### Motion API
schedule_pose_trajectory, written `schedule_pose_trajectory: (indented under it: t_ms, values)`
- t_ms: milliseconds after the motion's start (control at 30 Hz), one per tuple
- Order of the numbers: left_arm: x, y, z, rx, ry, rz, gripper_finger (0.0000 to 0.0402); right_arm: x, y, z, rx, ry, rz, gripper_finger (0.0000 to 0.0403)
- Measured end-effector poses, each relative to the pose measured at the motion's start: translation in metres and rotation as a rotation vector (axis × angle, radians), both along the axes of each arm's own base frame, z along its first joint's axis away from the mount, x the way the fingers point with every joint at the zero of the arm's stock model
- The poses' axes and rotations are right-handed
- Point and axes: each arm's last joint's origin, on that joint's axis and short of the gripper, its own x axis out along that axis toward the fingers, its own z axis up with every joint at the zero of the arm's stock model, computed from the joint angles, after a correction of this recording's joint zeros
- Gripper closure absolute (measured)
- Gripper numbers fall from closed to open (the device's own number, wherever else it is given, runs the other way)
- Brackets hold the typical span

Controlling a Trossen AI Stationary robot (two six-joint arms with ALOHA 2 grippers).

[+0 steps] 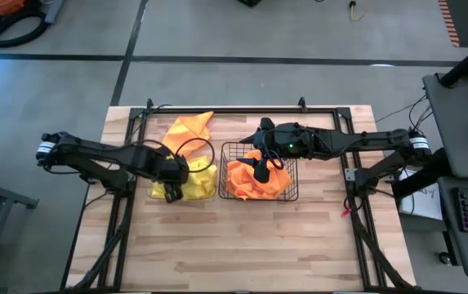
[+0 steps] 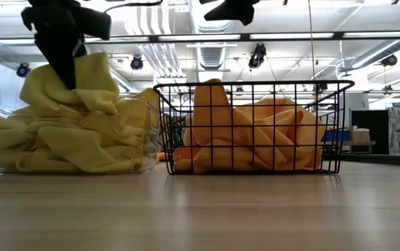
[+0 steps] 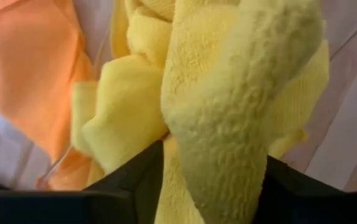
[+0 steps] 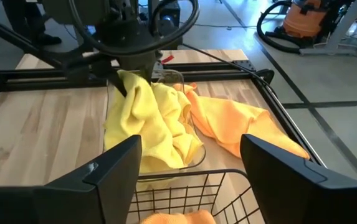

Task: Sort microfiber towel by color & place in baskets
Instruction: Put the yellow towel into the transparent bin

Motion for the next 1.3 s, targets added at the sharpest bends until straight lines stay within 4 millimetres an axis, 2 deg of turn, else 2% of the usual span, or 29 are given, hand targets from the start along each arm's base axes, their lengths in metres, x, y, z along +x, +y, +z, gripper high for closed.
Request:
schedule_pose_trajectory:
  t_ms: [133,300,500,800,1133,1200,1300]
  values:
    - [-0.005,0.001,0.009,0.015,0.04,-0.011,0.0204,0.0,0.0,0.0,-0.002,0.0,0.001,0.0131]
    - [-0.009,0.003,0.022,0.086,0.064,-0.02,0.0186,0.0,0.0,0.0,-0.003,0.0,0.001,0.0131]
    - [-0.007,0.007,0.034,0.209,0.009,0.012,0.0187,0.0,0.0,0.0,-0.003,0.0,0.001,0.0132]
    - [-0.011,0.008,0.033,0.225,0.063,0.019,0.0199,0.0,0.0,0.0,-0.003,0.002,0.001,0.0142]
    - [-0.01,0.013,0.073,0.403,-0.152,0.12,0.0221,0.0,0.0,-0.002,-0.02,0.013,0.009,0.0138]
    - [-0.005,0.013,0.076,0.445,-0.233,0.173,0.0224,0.0,0.0,-0.004,-0.027,0.019,0.012,0.014]
    - [0.0,0.01,0.071,0.395,-0.26,0.153,0.0229,0.0,0.0,-0.006,-0.03,0.023,0.014,0.0146]
